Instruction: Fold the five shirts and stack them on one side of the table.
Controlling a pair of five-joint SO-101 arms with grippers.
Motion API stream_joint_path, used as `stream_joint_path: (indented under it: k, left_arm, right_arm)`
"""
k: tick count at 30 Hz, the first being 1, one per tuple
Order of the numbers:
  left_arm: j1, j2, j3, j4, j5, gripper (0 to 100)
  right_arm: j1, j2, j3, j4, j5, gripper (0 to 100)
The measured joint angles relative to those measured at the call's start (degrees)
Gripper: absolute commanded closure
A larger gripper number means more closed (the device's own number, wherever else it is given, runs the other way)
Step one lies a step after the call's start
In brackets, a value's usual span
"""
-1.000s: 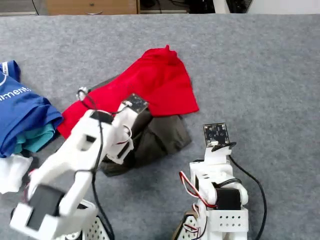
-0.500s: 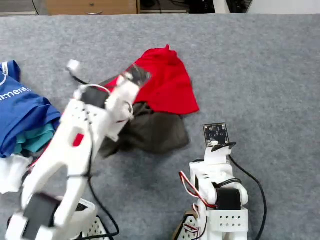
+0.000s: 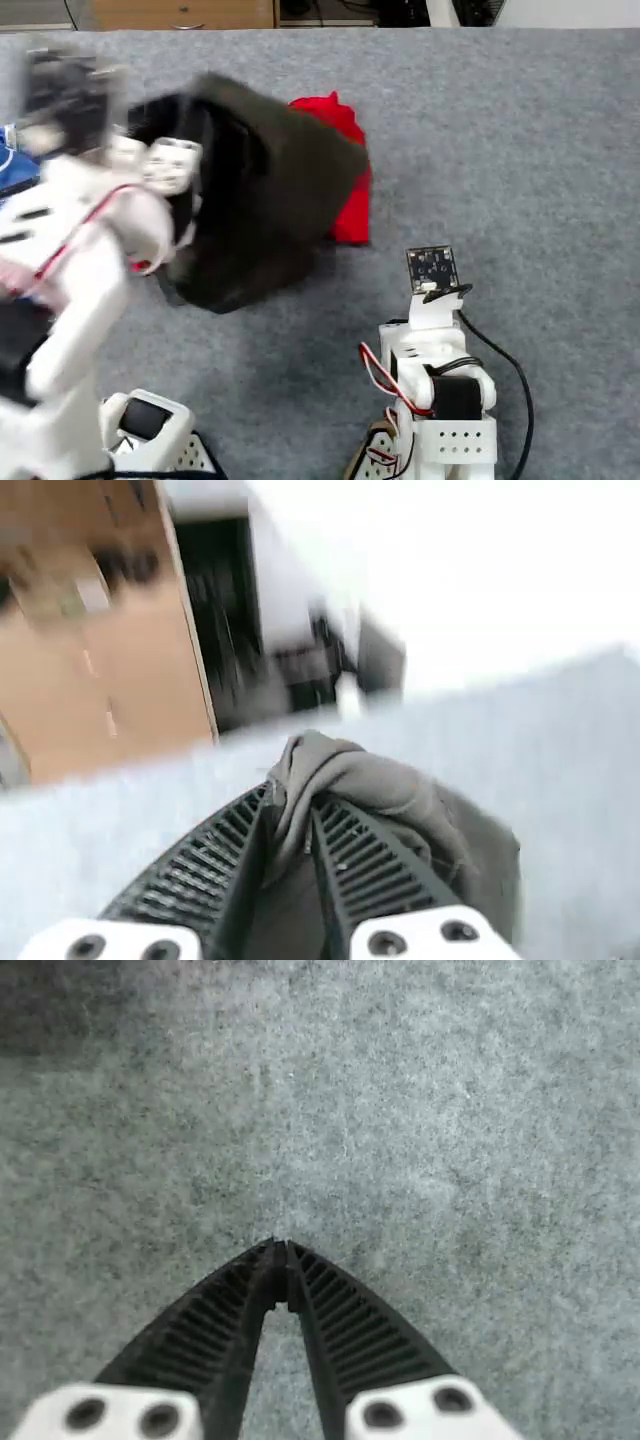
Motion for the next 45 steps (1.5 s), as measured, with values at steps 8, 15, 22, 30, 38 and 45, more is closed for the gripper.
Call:
stream_joint_path:
  k: [8,15,22,30,38,45]
  left_arm:
    - [-10.5,-0.6,-6.2,-9.9,0.9,98]
    - [-30.9,0.4,1.3,-24.1,0.9,98]
    - [-48.6,6.0,14.7,-37.9,0.2,98]
    - [-55.9,13.7,23.6,-39.2,-5.7,98]
    - [-61.2,21.8,24.5,-39.4,-10.1,95]
    - [-63.6,22.8,30.9,-39.4,-10.3,79]
  right_arm:
    - [0.0,0.0,0.0,0.0,0.0,99.5]
    - [0.0,0.0,0.0,0.0,0.0,99.5]
    - [0.0,0.0,0.0,0.0,0.0,99.5]
    - [0.0,0.0,0.0,0.0,0.0,99.5]
    - [0.0,0.0,0.0,0.0,0.0,99.5]
    - [0.0,0.0,0.0,0.0,0.0,99.5]
